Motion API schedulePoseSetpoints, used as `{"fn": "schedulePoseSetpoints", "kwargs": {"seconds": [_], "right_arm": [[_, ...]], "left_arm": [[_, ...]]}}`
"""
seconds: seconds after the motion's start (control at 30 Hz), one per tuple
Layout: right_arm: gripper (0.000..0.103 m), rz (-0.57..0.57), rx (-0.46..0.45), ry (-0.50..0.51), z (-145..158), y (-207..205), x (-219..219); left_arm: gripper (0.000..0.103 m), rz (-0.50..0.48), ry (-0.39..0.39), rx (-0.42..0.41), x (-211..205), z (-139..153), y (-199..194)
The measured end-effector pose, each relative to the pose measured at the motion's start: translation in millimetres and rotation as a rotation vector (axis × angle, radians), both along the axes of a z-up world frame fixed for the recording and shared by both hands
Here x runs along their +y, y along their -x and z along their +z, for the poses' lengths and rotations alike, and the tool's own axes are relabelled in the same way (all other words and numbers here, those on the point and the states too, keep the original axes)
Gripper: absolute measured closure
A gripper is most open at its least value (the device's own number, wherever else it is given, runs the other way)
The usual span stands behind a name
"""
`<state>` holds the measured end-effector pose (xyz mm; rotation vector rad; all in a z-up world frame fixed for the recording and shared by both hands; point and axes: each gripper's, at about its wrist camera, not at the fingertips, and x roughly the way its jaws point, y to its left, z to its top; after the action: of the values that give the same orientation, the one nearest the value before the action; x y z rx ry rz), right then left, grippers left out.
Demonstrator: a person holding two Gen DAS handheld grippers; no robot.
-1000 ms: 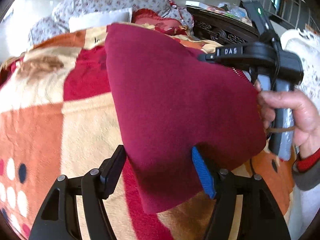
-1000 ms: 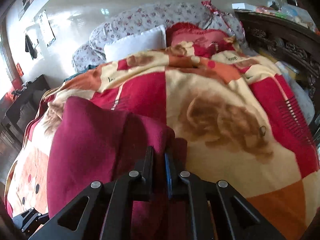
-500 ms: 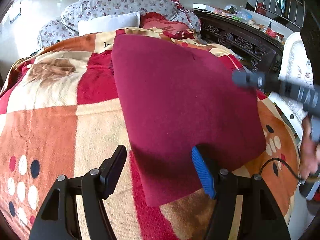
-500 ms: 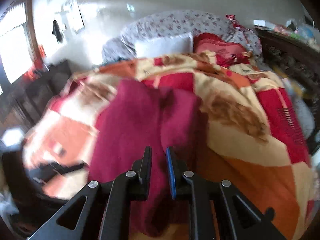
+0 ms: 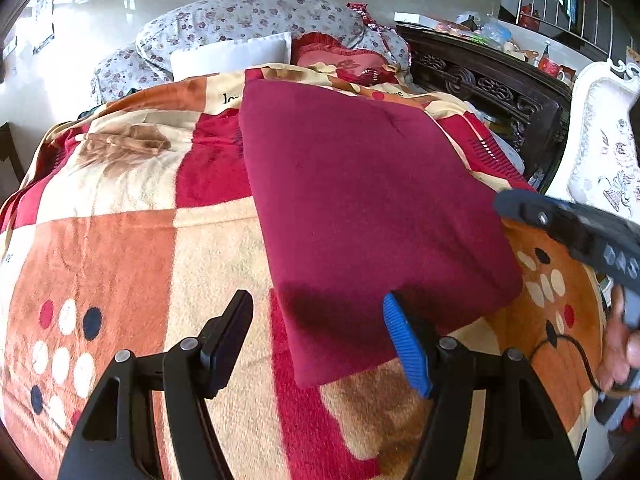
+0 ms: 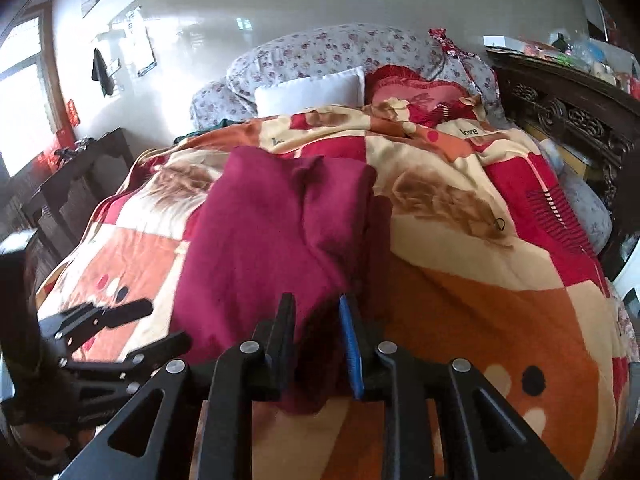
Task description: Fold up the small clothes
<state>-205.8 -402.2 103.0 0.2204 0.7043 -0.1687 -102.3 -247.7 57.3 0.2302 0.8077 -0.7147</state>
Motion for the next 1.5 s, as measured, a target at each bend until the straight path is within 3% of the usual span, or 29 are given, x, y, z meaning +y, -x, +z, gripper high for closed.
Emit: {"fn": "schedulePoseSetpoints", "kwargs": {"seconds": [0.23,0.3,0.4,0.53,0.83,0.93,1.17,1.27,1.5], "right_arm": [[0.075,-0.038,0.109,0.008,-42.7,-9.1,-2.8],[0.073,-0.043,0.12,-0.05,-54.3,-8.6,-9.5],[0.068,-0.049,0.094,-0.076,-47.2,1.0,-10.8],[0.049,-0.046,0.037,-0.075,-29.2,19.9,-1.4],[0.033,-0.026,-0.004,-0.058,-6.0,26.4,11.5],[0.022,-0.049,-0.025,-0.078,-3.1,23.7,6.8],[0.013,-0.08,-0.022,-0.149,-8.9,-3.0,-19.5],[0.011,-0.088,-0.022,-0.185,-15.0,-20.1,-34.3],[0.01,-0.073,-0.004,-0.312,-36.4,-61.1,-64.6]], "left_arm": [[0.035,0.024,0.002,-0.003,7.3,3.5,7.9],[0.035,0.031,0.003,0.0,9.7,4.0,9.7],[0.029,0.037,0.003,-0.002,12.6,5.3,12.4],[0.028,0.053,0.006,-0.015,16.4,7.1,15.4],[0.025,0.072,0.029,0.021,19.3,8.3,18.2],[0.022,0.081,0.037,0.02,21.4,10.0,16.7],[0.022,0.074,0.053,0.025,20.2,12.5,-0.4],[0.019,0.064,0.095,0.058,21.2,11.3,-17.4],[0.017,0.069,0.239,0.225,21.9,-11.2,-71.7]]}}
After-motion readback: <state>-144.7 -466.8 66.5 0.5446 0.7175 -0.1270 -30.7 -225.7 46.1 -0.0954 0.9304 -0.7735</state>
